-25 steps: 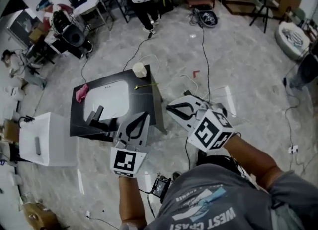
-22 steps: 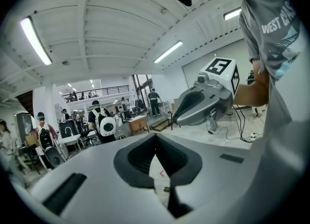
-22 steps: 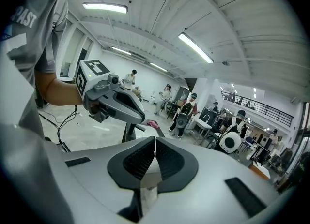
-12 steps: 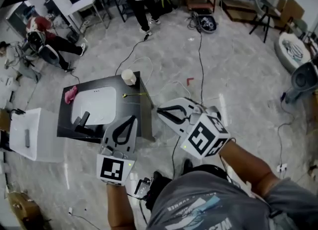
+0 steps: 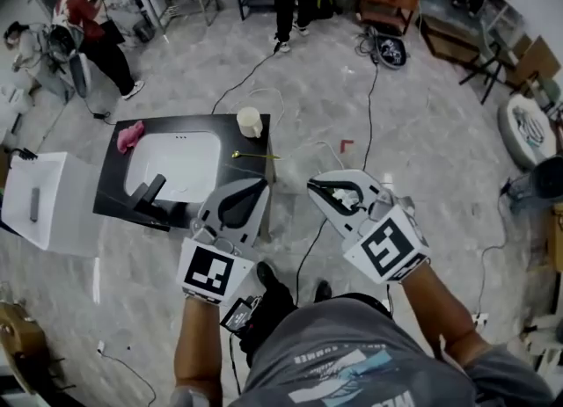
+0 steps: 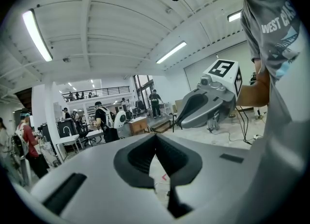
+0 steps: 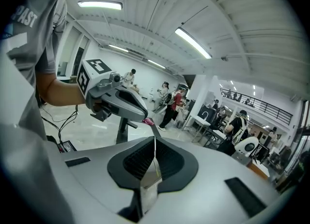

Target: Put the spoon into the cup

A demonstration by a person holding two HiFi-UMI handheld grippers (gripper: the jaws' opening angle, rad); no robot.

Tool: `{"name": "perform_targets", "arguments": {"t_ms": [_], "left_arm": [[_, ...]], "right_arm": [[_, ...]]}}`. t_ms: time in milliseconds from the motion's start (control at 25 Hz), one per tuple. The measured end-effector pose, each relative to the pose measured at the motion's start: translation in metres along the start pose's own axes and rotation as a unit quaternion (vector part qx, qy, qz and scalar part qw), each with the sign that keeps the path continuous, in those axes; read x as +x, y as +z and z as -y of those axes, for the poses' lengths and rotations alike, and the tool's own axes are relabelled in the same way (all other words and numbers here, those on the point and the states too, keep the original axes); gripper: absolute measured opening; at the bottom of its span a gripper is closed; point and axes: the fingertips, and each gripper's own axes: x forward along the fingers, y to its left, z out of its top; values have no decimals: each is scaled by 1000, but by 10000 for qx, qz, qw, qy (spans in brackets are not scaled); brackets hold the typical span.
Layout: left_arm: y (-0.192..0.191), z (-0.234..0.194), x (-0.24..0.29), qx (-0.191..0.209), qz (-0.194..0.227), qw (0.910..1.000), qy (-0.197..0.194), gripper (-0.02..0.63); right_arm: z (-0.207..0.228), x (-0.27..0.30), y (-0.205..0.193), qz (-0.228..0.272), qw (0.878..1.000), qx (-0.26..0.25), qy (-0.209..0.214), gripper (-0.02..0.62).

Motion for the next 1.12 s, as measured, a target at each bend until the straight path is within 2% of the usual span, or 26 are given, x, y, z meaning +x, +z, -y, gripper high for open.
{"name": "perform_targets", "arguments": {"t_ms": [200, 640, 800, 1120], "left_arm": [[-6, -42, -6, -49, 44, 9998, -185, 3], [-36, -125, 0, -216, 315, 9979, -528, 3], [-51, -136, 4, -299, 326, 9967, -677, 3], [-68, -152, 18, -277, 191, 9964, -772, 3]], "right_arm": [[14, 36, 14, -69, 9994, 227, -259, 32], [29, 117, 31, -423, 9973, 290, -522, 32], [30, 133, 26, -595, 9960, 307, -585, 32], [39, 159, 18, -546, 9967, 378, -465, 33]]}}
